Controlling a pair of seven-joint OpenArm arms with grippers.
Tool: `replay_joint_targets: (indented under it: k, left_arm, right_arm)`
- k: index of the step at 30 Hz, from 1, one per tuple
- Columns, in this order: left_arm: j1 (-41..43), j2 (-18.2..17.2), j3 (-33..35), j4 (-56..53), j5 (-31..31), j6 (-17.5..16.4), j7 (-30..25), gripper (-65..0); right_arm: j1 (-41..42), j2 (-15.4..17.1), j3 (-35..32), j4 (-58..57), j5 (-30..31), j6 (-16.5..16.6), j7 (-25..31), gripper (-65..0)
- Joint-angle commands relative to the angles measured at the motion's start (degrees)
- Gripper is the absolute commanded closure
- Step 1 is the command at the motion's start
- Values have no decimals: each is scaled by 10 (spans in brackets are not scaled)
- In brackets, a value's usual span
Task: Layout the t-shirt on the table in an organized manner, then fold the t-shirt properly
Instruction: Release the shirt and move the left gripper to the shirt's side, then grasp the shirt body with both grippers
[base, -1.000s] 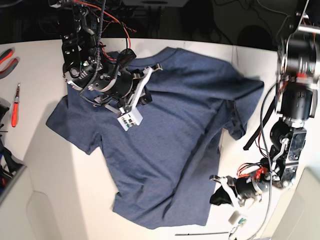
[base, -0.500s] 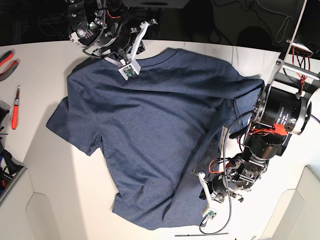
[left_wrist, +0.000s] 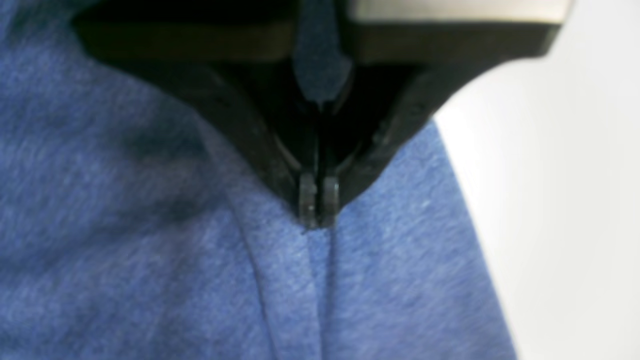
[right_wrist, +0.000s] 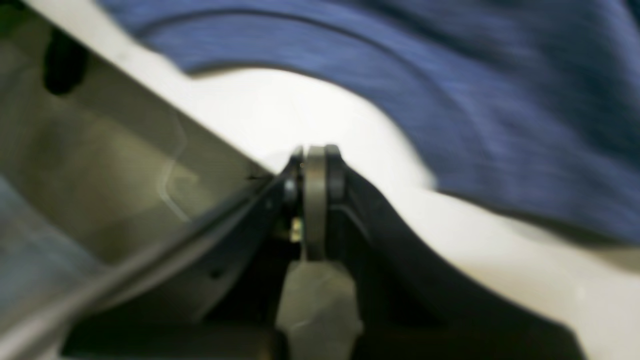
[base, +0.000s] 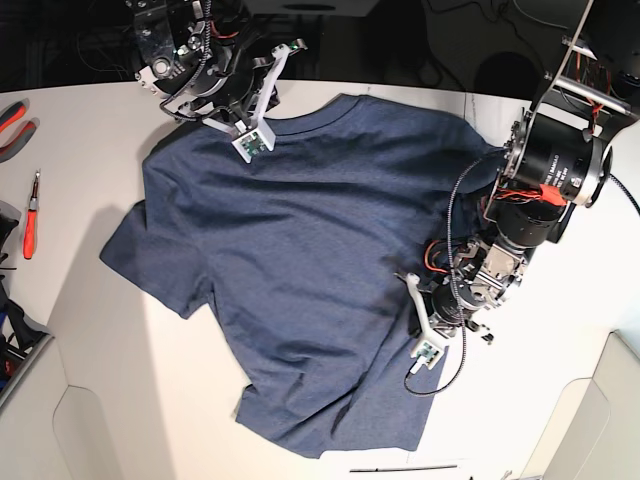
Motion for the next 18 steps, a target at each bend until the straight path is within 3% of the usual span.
replay_joint_targets:
  k: [1,4,11,14,16,18]
  left_arm:
    - [-11,-20,0,2,7,4,28,0]
    - [-10,-44,0,2,1,4,28,0]
    - [-10,-68,0,2,-41,2,31,0]
    - [-10,-54,0,2,-41,-2,30,0]
    - [-10,-42,0,2,-41,-2,30,0]
    - [-10,-29,0,2,-41,-2,31,0]
  right_arm:
    - [9,12,2,10,1,-3,7,0]
    - [29,36,15,8,0,-30,23,0]
    - [116,45,107,-53,7,-34,59,0]
    - [155,44,127,-74,122,-26,58,0]
    - [165,33,123,-72,218,19,52,0]
    - [168,4,112,-72,269,64,52,0]
